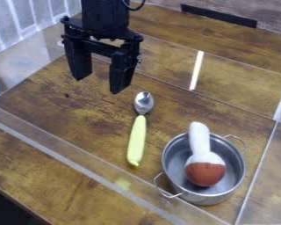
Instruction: Remove the mushroom from the silver pot and put it on the table
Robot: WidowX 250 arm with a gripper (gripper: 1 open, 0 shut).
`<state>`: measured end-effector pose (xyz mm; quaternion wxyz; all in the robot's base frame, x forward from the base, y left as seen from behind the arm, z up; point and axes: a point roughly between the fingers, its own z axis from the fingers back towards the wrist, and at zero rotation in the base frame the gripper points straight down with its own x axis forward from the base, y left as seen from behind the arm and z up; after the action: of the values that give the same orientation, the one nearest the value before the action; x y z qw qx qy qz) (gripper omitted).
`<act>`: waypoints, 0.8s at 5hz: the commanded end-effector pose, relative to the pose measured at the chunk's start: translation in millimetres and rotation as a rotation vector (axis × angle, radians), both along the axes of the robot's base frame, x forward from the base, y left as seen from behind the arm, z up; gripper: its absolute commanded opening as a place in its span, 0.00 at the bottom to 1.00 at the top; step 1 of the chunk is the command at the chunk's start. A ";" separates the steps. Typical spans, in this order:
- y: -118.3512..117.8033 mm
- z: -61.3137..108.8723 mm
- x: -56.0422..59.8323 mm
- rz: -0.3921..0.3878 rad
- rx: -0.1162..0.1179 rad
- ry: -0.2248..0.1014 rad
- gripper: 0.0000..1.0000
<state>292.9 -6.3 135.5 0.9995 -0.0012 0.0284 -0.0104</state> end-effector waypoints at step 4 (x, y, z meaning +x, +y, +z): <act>-97.3 -7.1 -7.9 -0.467 -0.002 0.027 1.00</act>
<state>279.8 -104.1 111.6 0.9681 0.0031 0.0706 -0.2405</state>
